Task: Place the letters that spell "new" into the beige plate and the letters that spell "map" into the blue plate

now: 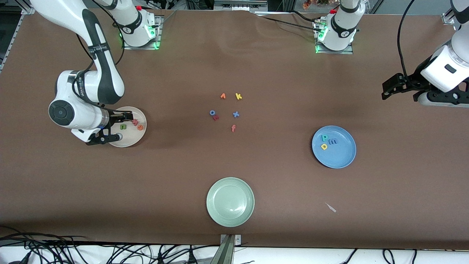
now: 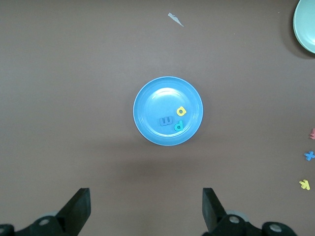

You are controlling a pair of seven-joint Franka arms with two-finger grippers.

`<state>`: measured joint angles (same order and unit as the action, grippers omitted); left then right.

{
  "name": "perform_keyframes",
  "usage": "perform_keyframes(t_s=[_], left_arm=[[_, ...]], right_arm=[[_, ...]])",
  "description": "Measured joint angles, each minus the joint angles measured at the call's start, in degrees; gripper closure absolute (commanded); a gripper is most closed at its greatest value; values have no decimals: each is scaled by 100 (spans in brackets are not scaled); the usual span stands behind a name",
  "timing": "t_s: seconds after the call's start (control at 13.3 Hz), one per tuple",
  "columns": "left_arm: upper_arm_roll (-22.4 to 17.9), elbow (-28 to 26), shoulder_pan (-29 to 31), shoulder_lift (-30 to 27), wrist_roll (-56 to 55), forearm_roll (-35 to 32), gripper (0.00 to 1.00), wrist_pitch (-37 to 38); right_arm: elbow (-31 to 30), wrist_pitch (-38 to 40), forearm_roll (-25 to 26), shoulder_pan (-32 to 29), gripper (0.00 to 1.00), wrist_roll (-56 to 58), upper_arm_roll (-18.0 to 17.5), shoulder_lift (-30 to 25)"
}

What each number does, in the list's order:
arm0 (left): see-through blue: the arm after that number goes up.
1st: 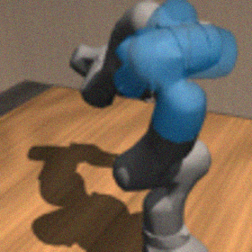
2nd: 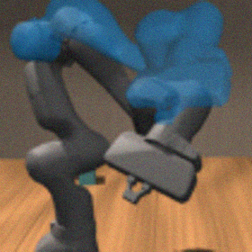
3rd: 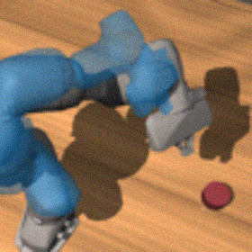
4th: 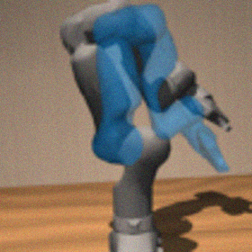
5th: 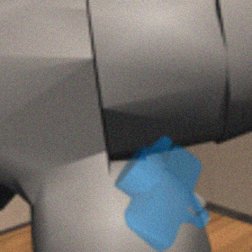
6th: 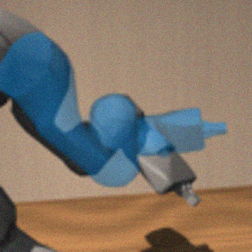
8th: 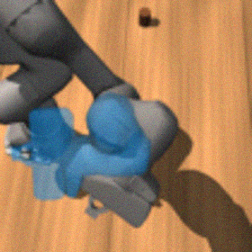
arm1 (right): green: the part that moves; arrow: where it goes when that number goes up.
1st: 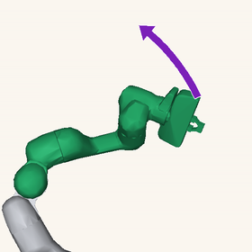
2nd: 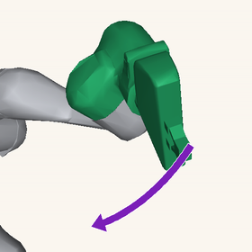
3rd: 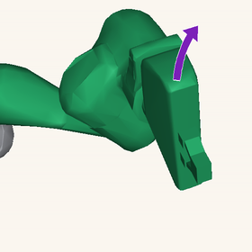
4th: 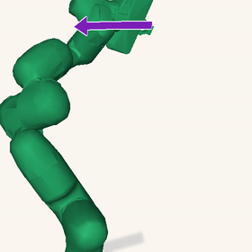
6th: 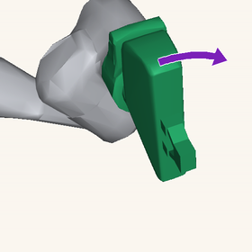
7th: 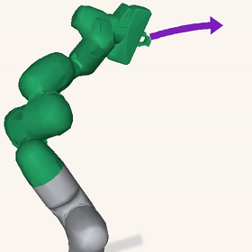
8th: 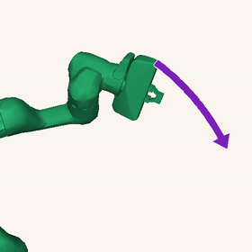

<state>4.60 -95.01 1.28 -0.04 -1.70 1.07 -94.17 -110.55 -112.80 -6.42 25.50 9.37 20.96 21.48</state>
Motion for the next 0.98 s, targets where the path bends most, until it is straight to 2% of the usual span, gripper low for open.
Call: perform_keyframes(t_s=[0.3,0.6,0.75,0.83,0.98], left_arm=[[51,3,-3,1,2,0,0,4],[69,7,-2,2,2,0,0,5],[84,8,-3,2,2,0,0,6],[104,10,-4,2,2,0,0,6],[162,12,-5,3,2,0,0,6]], right_arm=[[566,787,-1,286,0,-465,-22,-2],[1433,2102,-1,365,0,-647,-22,-20],[1720,2327,1,321,0,-651,-117,-55],[1778,2337,15,125,0,-721,-379,-126],[1831,2342,272,-589,0,-881,-1171,-430]])
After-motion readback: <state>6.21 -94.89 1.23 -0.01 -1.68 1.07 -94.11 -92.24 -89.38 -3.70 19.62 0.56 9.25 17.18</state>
